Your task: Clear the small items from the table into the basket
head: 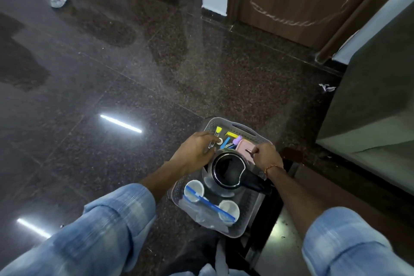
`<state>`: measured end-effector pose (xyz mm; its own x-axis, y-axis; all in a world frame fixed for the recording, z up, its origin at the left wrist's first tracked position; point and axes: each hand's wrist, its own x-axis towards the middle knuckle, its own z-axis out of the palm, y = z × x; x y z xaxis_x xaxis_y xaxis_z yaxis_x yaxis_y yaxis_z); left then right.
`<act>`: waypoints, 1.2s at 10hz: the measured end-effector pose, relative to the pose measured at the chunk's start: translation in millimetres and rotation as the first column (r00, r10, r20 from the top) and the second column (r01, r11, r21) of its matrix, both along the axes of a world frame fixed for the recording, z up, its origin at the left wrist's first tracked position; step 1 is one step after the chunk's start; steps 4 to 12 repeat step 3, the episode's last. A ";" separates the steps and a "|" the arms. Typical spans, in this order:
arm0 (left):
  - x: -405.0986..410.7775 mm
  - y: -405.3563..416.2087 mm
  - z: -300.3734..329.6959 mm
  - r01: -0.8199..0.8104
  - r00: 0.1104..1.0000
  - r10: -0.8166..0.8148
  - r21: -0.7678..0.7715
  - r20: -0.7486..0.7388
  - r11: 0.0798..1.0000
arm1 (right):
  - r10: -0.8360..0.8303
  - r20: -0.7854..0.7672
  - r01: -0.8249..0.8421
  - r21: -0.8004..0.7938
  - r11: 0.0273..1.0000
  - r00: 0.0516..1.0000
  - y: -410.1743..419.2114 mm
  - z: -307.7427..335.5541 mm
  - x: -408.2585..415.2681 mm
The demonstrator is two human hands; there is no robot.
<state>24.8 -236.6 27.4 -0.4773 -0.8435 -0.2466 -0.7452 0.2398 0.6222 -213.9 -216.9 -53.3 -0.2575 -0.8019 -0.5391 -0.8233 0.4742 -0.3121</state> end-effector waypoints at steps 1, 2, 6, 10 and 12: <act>1.3 -5.7 -6.5 0.007 1.000 -0.007 0.025 -0.001 1.000 | 0.026 -0.014 -0.026 0.023 0.999 1.000 -5.9 -12.4 0.6; 2.2 -6.6 -7.9 0.019 1.000 -0.019 0.031 0.004 0.999 | 0.064 -0.028 -0.062 0.052 0.997 0.998 -8.6 -16.3 2.9; 1.1 -8.4 -11.9 0.014 1.000 -0.014 0.034 -0.002 0.999 | 0.074 -0.060 -0.071 0.045 0.996 0.995 -13.5 -19.8 4.5; 1.1 -8.4 -11.9 0.014 1.000 -0.014 0.034 -0.002 0.999 | 0.074 -0.060 -0.071 0.045 0.996 0.995 -13.5 -19.8 4.5; 1.1 -8.4 -11.9 0.014 1.000 -0.014 0.034 -0.002 0.999 | 0.074 -0.060 -0.071 0.045 0.996 0.995 -13.5 -19.8 4.5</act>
